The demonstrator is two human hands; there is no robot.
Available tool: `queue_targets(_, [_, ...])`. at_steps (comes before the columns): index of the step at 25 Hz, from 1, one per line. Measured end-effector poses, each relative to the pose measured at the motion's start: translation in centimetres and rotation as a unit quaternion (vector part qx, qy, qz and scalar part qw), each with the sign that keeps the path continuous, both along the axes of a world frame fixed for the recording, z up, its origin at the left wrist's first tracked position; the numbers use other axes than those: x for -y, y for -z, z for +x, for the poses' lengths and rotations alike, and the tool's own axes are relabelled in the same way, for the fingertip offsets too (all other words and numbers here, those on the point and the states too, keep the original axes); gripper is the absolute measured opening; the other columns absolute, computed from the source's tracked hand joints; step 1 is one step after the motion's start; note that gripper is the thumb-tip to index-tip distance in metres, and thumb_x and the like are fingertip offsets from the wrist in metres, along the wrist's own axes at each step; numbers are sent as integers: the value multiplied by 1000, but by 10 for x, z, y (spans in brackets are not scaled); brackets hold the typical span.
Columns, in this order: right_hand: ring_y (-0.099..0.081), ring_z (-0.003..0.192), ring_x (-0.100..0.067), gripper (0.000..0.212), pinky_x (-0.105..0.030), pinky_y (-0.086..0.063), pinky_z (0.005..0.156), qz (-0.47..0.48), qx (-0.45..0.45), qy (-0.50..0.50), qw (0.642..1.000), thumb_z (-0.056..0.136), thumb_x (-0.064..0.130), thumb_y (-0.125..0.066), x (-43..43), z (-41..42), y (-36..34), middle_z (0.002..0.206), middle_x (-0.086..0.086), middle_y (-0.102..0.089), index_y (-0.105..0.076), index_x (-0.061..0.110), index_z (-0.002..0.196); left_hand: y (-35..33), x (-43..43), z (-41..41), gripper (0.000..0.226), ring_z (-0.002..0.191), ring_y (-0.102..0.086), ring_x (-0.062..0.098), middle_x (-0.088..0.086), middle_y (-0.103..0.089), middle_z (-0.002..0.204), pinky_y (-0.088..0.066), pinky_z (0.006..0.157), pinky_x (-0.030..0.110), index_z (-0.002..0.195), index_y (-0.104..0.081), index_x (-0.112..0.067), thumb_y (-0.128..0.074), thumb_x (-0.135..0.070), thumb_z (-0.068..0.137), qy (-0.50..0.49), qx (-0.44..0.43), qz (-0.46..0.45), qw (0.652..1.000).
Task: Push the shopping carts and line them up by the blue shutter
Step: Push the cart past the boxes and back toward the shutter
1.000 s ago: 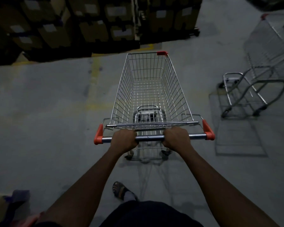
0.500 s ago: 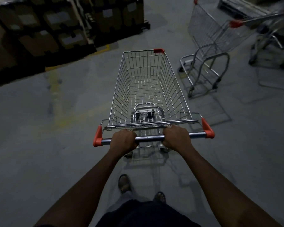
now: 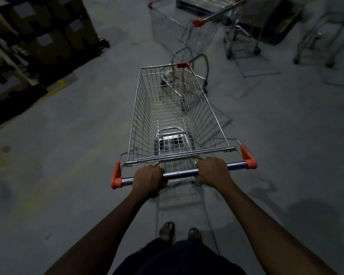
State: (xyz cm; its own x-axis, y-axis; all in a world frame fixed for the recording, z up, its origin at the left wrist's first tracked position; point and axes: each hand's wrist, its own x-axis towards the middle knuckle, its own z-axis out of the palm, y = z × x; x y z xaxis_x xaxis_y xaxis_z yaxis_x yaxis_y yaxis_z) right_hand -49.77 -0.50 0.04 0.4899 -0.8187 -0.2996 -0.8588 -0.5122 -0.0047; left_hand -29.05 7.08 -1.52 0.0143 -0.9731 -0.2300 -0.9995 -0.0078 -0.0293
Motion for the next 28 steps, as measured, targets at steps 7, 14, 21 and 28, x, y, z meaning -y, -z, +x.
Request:
queue_targets(7, [-65, 96, -26, 30, -33, -49, 79, 4, 5, 140, 990, 76, 37, -62, -19, -27, 0, 102, -5, -69, -67, 22, 102, -4, 36, -17, 24, 72, -63, 28, 6, -65, 79, -37, 57, 29, 87, -65, -16, -56, -39, 82, 123, -11, -7, 992])
queue_targets(14, [-65, 98, -27, 30, -34, -50, 82, -6, -2, 255, 967, 76, 35, -63, -32, -61, 3, 103, -7, -69, -69, 20, 101, 2, 79, -52, 23, 70, -64, 30, 8, -65, 74, -42, 57, 30, 81, -65, -14, -59, -36, 79, 243, -30, -19, 969])
queue_targets(21, [-65, 97, -27, 32, -32, -49, 81, -11, 8, 350, 937, 76, 36, -60, -27, -116, 12, 101, -5, -71, -69, 19, 101, 11, 135, -115, 25, 57, -63, 33, 9, -65, 63, -41, 49, 28, 69, -65, -15, -66, -40, 68, 355, -1, -47, 934])
queue_targets(28, [-62, 102, -25, 32, -33, -47, 86, -23, 28, 421, 906, 80, 43, -57, -2, -187, 21, 108, -1, -68, -67, 22, 101, 13, 200, -203, 31, 45, -59, 28, 4, -60, 52, -40, 44, 25, 59, -62, -16, -74, -44, 61, 441, 23, -57, 895])
